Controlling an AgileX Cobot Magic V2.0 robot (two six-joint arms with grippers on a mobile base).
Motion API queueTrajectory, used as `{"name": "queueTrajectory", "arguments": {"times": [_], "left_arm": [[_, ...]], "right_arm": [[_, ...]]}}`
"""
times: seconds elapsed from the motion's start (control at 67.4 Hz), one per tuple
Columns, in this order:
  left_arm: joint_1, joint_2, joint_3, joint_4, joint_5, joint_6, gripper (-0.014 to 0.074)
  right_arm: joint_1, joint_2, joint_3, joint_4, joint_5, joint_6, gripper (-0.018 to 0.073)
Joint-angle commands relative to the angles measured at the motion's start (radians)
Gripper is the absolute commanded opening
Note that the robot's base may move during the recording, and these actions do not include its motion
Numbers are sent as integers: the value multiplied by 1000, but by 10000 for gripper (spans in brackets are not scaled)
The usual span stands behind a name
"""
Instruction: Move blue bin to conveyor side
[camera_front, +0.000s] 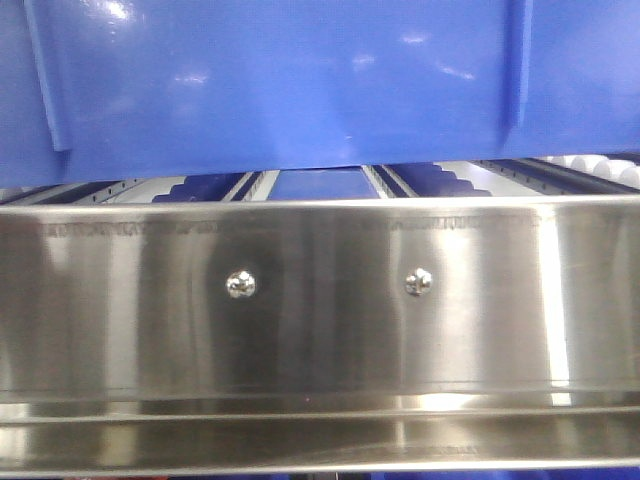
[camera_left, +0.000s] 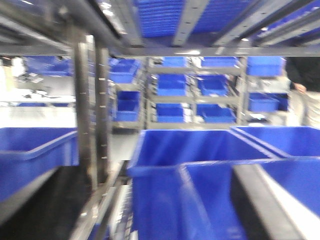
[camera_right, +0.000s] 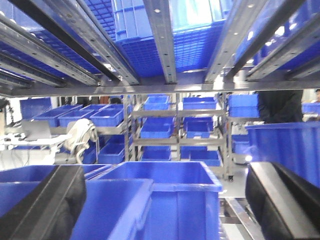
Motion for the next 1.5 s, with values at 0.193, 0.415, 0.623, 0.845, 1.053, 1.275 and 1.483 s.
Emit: {"name": "queueTrajectory", "arguments": {"times": [0.193,0.415,0.623,0.845,1.053,1.275,1.483], "left_arm": [[-77,200,-161,-31,104,1,590],[-87,306,-332,-43,262,1,590],[-87,487,-544,-47,512,1,590],[-87,613,-639,-50,647,1,590],[-87,681,-646,-54,725,1,590],[-87,753,-689,-76,820,1,590],[-87,852,-857,-74,858,1,590]], "right_arm": [[11,274,-246,3,92,0,549],[11,447,-455,5,298,0,549],[11,589,-639,11,565,0,549],[26,734,-802,49,816,-46,549],[90,898,-1001,32,1025,-50,549],[141,1085,-1209,-137,1108,12,549],[147,1147,-1244,-151,1108,60,549]]}}
